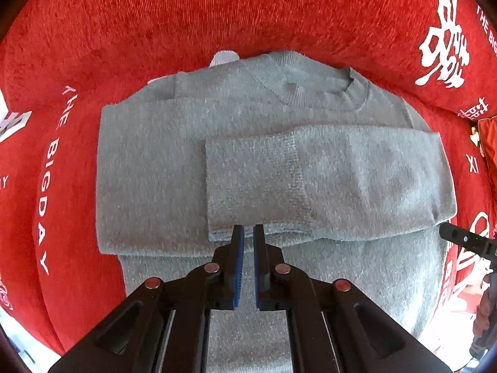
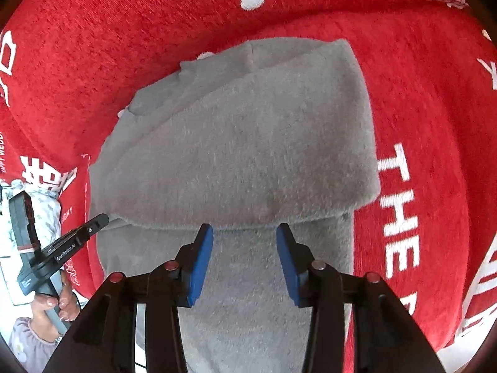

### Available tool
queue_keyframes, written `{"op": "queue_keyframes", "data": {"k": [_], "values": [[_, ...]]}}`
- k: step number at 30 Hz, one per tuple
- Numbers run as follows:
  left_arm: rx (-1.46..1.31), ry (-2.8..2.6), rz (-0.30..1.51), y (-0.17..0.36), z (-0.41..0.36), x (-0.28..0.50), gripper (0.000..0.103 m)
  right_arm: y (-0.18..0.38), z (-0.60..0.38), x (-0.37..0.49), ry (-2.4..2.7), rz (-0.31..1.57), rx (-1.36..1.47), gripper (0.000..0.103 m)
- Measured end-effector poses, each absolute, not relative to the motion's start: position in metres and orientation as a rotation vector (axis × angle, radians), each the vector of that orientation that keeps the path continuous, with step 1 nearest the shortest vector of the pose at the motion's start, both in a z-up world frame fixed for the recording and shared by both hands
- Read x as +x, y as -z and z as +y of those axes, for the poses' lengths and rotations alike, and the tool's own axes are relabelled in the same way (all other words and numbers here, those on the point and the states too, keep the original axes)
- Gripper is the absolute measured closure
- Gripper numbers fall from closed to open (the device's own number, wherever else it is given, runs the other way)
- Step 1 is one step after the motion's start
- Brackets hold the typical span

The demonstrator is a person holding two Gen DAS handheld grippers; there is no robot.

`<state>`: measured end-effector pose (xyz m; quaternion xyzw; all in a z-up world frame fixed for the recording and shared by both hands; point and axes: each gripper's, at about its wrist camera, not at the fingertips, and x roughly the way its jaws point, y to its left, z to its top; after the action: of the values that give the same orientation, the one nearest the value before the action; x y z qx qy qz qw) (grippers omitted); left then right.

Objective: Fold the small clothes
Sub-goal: 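Fold the sweater side edge inward over the sleeve with the right gripper, then move both grippers to the sweater hem and grasp it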

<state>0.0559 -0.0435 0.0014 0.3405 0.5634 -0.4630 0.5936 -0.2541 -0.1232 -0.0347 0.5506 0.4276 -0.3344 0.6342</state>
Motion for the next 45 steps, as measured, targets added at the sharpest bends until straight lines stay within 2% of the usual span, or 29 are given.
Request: {"op": "queue_keyframes", "data": {"k": [2, 6, 7, 8, 9, 10, 12, 17, 21, 24, 31, 45], "values": [[0.797, 1.060, 1.315, -0.002, -0.041, 0.056, 0.097, 0.036, -0.120, -0.255, 0.760, 0.976, 1.273, 0.048], [0.794, 1.034, 1.324, -0.002, -0.039, 0.057, 0.097, 0.037, -0.116, -0.255, 0.748, 0.972, 1.290, 0.047], [0.782, 1.032, 1.320, -0.003, -0.037, 0.058, 0.086, 0.037, -0.116, -0.255, 0.744, 0.973, 1.290, 0.046], [0.771, 1.027, 1.318, -0.002, -0.040, 0.056, 0.035, 0.036, -0.115, -0.254, 0.740, 0.974, 1.290, 0.042], [0.768, 1.011, 1.310, -0.003, -0.040, 0.057, 0.005, 0.036, -0.115, -0.254, 0.737, 0.973, 1.289, 0.038], [0.759, 0.989, 1.273, -0.007, -0.038, 0.057, 0.002, 0.035, -0.114, -0.254, 0.730, 0.970, 1.288, 0.036], [0.789, 0.987, 1.248, -0.006, -0.036, 0.052, 0.001, 0.034, -0.114, -0.252, 0.714, 0.965, 1.288, 0.032], [0.831, 0.928, 1.218, 0.002, -0.032, 0.044, 0.001, 0.035, -0.111, -0.252, 0.681, 0.975, 1.296, 0.032], [0.818, 0.879, 1.294, 0.012, -0.020, 0.047, 0.002, 0.035, -0.108, -0.257, 0.637, 0.974, 1.311, 0.031], [0.797, 0.902, 1.344, 0.014, 0.001, 0.050, 0.002, 0.036, -0.103, -0.266, 0.580, 0.947, 1.337, 0.026], [0.805, 0.870, 1.364, 0.016, 0.063, 0.036, 0.002, 0.046, -0.081, -0.296, 0.441, 0.946, 1.425, 0.026], [0.815, 0.931, 1.555, 0.038, 0.179, 0.032, 0.002, 0.080, 0.035, -0.342, 0.339, 1.020, 1.615, 0.026]]}}
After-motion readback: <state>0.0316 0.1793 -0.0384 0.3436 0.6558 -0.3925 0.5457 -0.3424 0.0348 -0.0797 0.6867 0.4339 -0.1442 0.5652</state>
